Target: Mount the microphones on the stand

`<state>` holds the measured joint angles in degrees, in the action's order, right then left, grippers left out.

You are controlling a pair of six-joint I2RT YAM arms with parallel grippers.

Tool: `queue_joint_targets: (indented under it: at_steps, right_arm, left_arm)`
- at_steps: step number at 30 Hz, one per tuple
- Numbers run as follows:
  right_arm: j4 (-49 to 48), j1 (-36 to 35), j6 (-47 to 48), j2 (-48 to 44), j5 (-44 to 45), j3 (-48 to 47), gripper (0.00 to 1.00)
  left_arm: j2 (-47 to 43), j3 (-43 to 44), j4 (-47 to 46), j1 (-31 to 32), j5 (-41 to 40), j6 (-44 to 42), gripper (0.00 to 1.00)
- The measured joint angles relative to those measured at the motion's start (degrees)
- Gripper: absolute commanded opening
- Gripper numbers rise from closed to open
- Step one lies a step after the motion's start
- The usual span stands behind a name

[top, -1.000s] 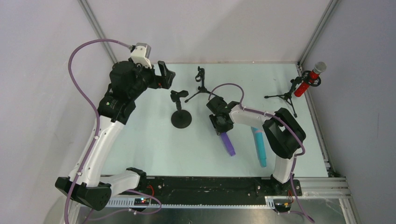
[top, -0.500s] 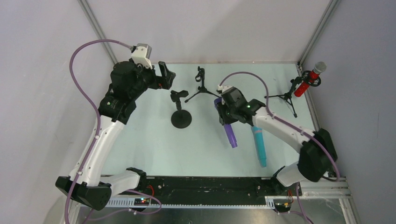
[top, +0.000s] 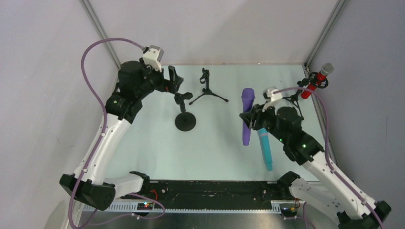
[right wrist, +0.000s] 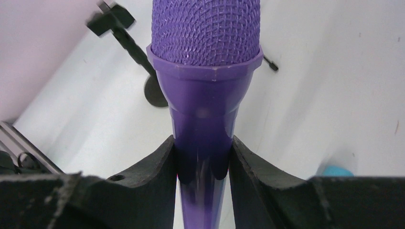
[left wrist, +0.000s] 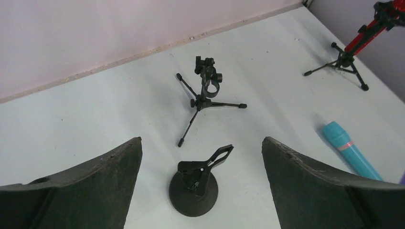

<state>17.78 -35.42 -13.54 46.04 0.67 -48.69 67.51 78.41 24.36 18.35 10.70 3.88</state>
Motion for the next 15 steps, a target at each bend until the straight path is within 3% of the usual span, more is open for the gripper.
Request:
queue_joint_targets:
  at_steps: [6, 15]
  right_arm:
    - [-7.52, 1.49, 0.13, -10.45, -2.43, 7.93, 0.00]
    - [-9.16, 2.08, 0.74, -13.20, -3.85, 9.14, 0.00]
  left_arm:
    - [1.01, -0.61, -0.31, -0.02, 3.23, -5.46, 0.98]
    - [-0.13, -5.05, -0.35, -0.02, 10.29, -14.75, 0.98]
